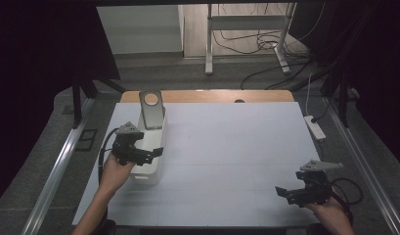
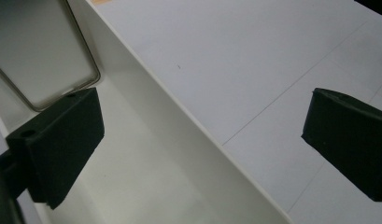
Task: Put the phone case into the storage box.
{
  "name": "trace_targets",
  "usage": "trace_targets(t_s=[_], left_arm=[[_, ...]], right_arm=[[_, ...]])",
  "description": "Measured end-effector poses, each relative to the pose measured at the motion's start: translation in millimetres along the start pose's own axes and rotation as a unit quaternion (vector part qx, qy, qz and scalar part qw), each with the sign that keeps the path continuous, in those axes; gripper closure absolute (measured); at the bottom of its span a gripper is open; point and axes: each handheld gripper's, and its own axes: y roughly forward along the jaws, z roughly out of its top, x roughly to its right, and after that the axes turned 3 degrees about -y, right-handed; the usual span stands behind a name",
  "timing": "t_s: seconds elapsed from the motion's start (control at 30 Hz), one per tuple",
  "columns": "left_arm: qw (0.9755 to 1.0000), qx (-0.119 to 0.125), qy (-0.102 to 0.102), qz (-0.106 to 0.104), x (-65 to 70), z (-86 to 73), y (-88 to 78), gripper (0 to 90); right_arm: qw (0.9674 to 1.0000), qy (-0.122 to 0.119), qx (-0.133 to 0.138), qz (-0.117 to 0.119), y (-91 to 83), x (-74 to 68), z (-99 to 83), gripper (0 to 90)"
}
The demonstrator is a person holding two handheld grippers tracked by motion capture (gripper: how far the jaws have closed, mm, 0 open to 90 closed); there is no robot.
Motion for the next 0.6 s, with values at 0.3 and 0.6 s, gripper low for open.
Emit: trace_targets(t_s=[0.3,0.6], left_arm=[[1.0000,0.004,0.001,0.003,6.2,-7.4,-7.6,0.0],[0.9999,0.011,0.002,0.006,10.5,-15.1,-18.5,0.0]], right_arm=[[1.0000,-0.002,0.001,0.000,-0.2,0.0,-0.1,1.3],[1.0000,-0.002,0.001,0.000,-0.2,0.0,-0.1,1.2]])
